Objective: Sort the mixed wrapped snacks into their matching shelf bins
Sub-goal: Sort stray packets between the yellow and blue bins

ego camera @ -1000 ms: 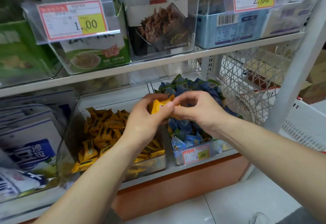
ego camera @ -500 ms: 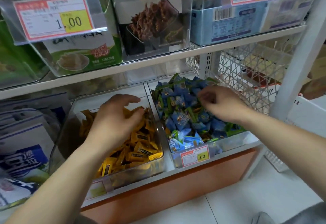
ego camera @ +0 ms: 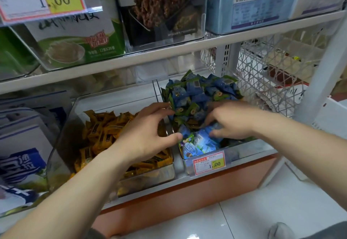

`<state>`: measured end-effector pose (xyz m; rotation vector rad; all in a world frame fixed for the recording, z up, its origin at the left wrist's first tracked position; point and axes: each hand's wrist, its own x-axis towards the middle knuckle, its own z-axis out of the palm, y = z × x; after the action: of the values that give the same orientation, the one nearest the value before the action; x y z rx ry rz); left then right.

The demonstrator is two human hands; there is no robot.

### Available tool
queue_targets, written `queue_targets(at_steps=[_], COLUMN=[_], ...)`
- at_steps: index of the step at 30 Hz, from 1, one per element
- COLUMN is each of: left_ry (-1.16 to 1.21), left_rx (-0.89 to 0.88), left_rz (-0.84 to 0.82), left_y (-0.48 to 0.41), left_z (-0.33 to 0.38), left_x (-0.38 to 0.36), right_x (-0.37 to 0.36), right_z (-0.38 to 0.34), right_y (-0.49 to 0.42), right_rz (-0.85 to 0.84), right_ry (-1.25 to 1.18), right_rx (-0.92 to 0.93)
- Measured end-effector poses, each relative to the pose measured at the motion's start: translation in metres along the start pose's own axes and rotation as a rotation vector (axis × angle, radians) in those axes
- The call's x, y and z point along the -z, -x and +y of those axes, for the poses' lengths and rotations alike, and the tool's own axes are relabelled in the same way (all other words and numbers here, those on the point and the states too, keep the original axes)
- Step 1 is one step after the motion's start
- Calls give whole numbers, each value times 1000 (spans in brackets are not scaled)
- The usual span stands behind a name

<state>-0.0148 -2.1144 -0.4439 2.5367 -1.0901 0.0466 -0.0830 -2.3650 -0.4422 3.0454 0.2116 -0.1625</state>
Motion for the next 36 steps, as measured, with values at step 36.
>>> queue_targets(at_steps=[36], left_ry=[156], left_rx=[-25], left_rz=[-130], left_y=[6], left_z=[-10], left_x=[0], right_x=[-21], right_z=[-59], right_y=[-30], right_rz=[-89], right_ry=[-319], right_rx=[15])
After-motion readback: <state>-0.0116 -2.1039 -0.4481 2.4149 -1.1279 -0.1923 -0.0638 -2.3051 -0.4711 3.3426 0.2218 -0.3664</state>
